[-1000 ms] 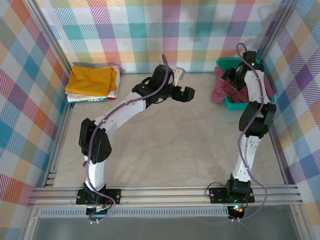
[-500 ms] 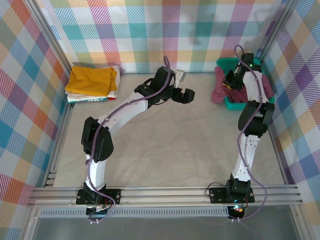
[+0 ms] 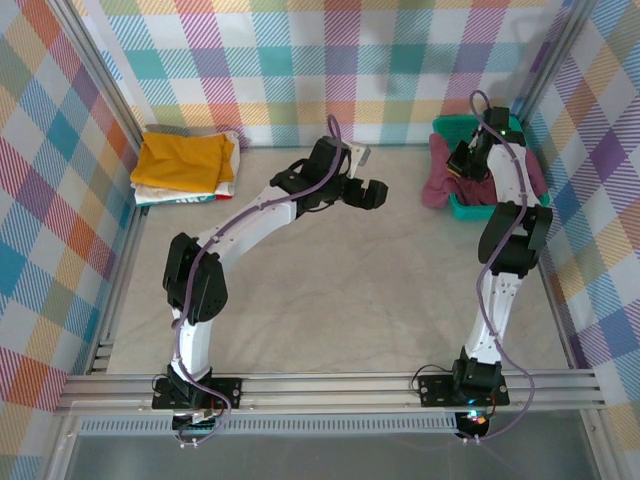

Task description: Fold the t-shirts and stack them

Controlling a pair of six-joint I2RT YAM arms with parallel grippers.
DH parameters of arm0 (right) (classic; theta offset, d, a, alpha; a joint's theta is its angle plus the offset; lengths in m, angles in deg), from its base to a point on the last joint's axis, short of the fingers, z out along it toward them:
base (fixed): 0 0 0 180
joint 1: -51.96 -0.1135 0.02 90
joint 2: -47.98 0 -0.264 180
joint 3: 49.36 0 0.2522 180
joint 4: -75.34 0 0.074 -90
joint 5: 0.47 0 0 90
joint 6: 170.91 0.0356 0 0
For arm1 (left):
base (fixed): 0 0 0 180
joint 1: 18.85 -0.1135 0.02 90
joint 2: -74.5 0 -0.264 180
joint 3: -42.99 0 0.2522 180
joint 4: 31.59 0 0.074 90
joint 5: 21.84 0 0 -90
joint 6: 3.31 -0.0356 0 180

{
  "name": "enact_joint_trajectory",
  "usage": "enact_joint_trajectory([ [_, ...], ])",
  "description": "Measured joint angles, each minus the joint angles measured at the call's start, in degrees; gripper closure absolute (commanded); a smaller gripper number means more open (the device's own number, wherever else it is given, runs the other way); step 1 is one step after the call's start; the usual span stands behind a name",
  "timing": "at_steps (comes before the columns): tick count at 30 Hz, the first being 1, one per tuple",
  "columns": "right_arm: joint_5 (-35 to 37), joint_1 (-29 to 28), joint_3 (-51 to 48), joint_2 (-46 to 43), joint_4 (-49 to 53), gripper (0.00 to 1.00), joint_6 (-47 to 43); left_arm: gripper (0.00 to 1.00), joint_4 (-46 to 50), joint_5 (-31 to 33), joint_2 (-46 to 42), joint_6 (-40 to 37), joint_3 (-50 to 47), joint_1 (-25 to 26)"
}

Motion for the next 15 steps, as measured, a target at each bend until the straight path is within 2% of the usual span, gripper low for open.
enact_joint_trajectory([
  [6, 0.24, 0.17, -3.74, -6.54, -1.7, 1.0, 0.11, 0.0, -0.2, -0.52, 0.0, -0.02, -0.28, 0.0],
  [15, 1.05, 0.48, -3.63, -13.86, -3.06, 1.0, 0.37, 0.0, -1.64, -0.37, -0.48, -0.02, -2.36, 0.02],
])
